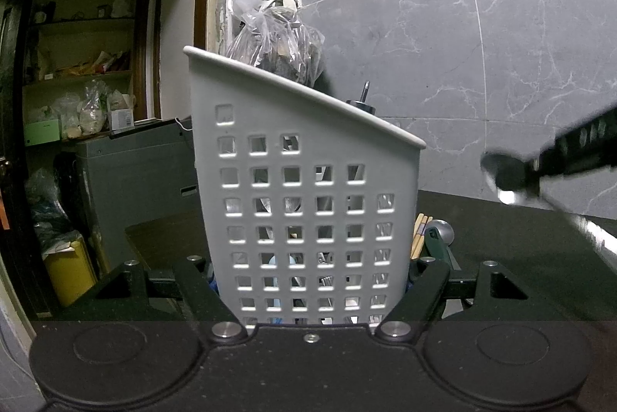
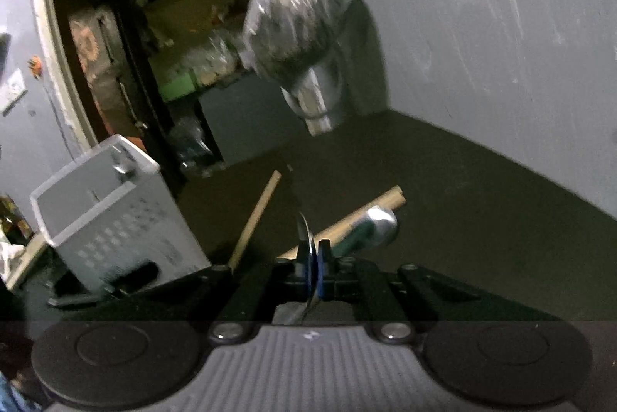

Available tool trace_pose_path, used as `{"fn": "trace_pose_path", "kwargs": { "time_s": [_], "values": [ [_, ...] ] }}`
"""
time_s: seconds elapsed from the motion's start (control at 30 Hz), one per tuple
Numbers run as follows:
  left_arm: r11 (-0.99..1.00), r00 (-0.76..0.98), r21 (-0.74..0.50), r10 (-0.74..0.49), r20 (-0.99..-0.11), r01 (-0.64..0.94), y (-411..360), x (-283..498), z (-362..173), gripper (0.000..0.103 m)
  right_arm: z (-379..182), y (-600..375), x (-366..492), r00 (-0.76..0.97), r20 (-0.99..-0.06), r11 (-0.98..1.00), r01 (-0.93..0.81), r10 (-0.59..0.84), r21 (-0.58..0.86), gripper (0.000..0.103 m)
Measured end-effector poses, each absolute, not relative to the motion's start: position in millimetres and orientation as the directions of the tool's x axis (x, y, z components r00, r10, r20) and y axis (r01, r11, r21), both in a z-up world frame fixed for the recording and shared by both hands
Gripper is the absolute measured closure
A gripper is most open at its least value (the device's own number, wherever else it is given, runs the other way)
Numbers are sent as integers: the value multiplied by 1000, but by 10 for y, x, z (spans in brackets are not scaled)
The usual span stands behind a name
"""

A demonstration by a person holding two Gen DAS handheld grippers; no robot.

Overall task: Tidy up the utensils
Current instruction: 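Lift the silver spoon with the right gripper and carry it above the caddy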

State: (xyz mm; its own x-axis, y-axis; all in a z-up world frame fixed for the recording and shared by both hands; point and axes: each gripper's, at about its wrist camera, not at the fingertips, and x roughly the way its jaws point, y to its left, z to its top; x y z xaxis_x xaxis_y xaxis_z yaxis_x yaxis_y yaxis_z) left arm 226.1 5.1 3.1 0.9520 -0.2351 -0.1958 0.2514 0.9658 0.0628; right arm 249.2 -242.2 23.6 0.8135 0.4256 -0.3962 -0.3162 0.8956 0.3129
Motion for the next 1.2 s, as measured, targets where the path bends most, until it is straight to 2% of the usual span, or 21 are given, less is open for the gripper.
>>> {"fn": "trace_pose_path", "kwargs": {
  "time_s": [0.27, 0.47, 0.83, 1.2],
  "values": [
    [966, 951, 57, -237, -197, 253, 57, 2278, 27, 27, 791, -2241, 2310, 832, -214, 850, -456, 512, 264, 99],
    [966, 951, 54, -238, -196, 253, 59, 2279, 27, 27, 1136, -2002, 2325, 824, -115, 824, -525, 555, 214, 99],
    [965, 951, 54, -240, -197, 255, 62, 2283, 20, 27, 1465, -1649, 2501, 823, 109, 786, -566, 558, 250, 99],
    [965, 950, 46, -244, -196, 257, 62, 2296, -5, 27, 1428, -1245, 2694, 773, 130, 741, -633, 621, 225, 99]
  ]
}}
